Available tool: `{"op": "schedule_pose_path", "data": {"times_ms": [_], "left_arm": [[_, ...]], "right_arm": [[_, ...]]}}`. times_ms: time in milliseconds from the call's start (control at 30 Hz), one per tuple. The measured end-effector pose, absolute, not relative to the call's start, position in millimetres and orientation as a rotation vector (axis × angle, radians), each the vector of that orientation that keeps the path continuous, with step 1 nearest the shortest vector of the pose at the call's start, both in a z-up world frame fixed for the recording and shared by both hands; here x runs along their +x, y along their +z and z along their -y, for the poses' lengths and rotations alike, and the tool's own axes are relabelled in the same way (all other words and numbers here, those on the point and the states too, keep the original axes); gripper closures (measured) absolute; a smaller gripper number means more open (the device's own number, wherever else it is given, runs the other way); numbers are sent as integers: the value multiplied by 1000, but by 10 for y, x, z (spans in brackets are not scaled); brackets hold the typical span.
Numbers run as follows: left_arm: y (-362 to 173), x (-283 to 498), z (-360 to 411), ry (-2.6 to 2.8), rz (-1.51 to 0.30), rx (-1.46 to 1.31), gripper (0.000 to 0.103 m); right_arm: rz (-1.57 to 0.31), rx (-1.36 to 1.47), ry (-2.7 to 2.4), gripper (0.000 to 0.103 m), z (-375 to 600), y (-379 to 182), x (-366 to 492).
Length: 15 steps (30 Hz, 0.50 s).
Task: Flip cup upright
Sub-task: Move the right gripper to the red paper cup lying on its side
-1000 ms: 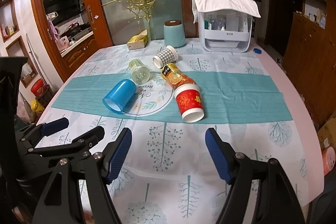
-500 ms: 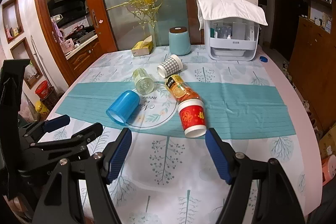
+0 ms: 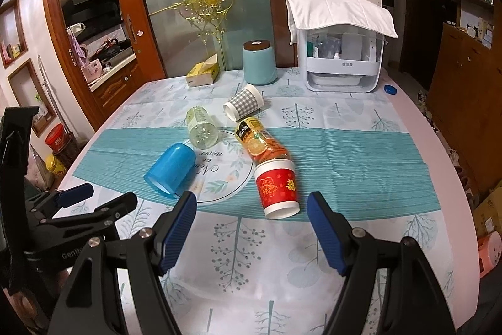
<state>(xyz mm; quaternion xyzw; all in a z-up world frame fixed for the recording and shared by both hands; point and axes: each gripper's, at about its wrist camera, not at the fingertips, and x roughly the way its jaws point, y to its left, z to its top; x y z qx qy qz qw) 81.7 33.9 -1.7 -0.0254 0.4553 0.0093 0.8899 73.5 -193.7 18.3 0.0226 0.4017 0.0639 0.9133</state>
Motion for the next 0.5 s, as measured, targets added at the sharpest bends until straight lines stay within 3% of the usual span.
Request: {"op": "schedule_pose_path", "data": {"times_ms": [233, 500], "left_arm": [[-202, 983, -317, 37, -975, -27, 15], [-522, 1196, -281, 34, -1041, -20, 15]], "right_arm": [[-869, 3, 117, 29, 1955, 5, 947], [-1000, 22, 105, 29, 2067, -482, 1360]]}}
